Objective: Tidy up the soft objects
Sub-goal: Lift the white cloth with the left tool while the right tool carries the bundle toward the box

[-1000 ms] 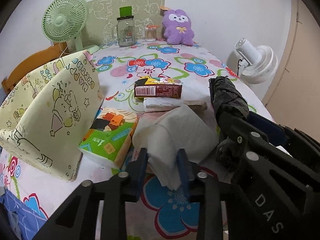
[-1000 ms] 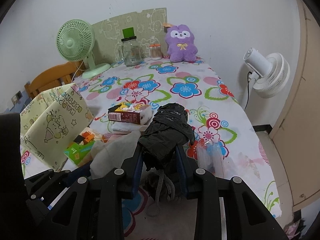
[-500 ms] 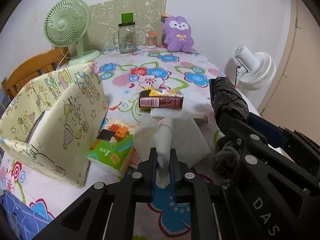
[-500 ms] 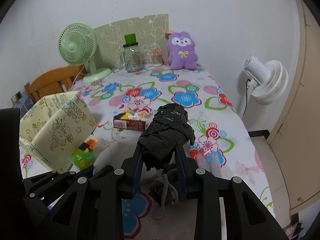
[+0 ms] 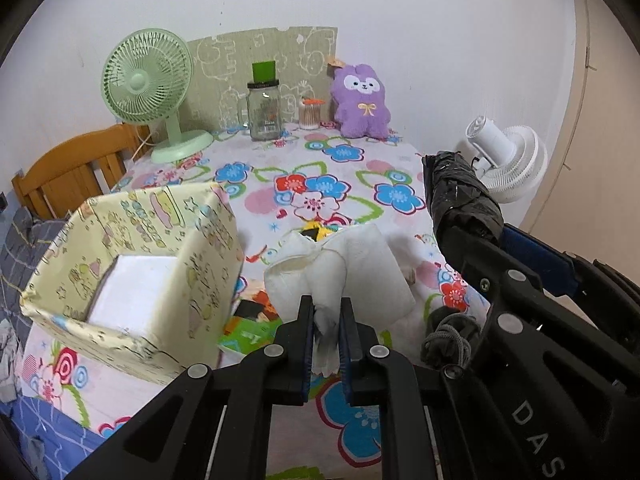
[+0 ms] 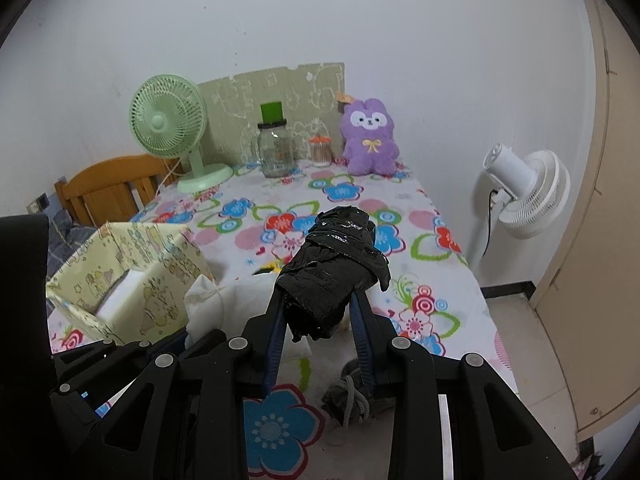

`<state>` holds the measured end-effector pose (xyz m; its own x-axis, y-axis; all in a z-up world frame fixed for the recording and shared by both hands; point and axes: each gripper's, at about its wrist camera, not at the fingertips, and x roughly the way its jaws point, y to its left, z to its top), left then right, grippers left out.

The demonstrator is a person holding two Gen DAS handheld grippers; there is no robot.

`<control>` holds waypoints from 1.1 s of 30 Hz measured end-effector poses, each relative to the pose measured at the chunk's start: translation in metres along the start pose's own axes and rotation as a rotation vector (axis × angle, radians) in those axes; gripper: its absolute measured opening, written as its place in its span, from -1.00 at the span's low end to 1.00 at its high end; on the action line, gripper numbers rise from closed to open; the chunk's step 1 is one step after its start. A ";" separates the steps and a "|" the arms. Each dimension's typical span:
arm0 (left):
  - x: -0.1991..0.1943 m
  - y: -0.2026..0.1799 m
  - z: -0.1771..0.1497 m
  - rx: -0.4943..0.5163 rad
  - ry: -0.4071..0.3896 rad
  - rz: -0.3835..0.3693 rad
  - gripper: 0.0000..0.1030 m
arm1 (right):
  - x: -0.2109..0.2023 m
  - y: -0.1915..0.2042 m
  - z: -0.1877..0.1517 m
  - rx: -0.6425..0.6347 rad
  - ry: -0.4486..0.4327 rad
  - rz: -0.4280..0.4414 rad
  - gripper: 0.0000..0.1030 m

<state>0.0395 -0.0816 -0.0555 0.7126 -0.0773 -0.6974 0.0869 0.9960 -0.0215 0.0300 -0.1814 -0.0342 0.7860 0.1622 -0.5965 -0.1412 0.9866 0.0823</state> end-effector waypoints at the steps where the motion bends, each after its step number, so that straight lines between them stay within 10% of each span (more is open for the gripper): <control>1: -0.002 0.001 0.001 0.001 0.000 -0.003 -0.84 | -0.003 0.002 0.002 -0.002 -0.005 0.000 -0.31; 33: -0.037 0.065 0.039 -0.018 -0.091 0.062 -0.83 | -0.017 0.068 0.053 -0.065 -0.053 0.114 -0.31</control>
<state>0.0455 -0.0154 -0.0032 0.7764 -0.0183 -0.6300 0.0284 0.9996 0.0061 0.0394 -0.1156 0.0241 0.7933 0.2757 -0.5428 -0.2685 0.9586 0.0945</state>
